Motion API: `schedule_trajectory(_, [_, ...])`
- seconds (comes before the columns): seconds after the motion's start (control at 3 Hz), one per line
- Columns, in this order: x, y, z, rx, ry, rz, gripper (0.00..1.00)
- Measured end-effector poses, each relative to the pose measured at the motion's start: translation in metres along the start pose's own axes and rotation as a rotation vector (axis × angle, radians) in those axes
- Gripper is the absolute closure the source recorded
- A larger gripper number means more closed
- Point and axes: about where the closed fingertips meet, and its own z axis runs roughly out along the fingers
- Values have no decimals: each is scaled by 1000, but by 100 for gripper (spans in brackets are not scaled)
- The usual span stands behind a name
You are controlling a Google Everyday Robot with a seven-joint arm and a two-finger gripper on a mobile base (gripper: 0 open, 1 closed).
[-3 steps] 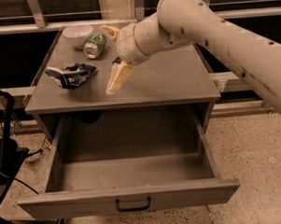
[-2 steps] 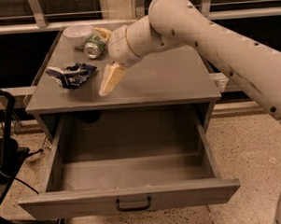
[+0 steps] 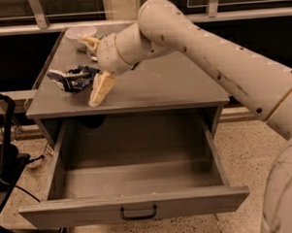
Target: Place blue chip bag into top drawer
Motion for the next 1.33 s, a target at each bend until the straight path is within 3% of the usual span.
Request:
schedule_trajectory(0.33, [-12, 10, 15, -39, -38, -1, 0])
schedule_trajectory(0.67, [-19, 16, 24, -61, -52, -5, 16])
schedule_trajectory(1.33, [-19, 16, 24, -61, -52, -6, 62])
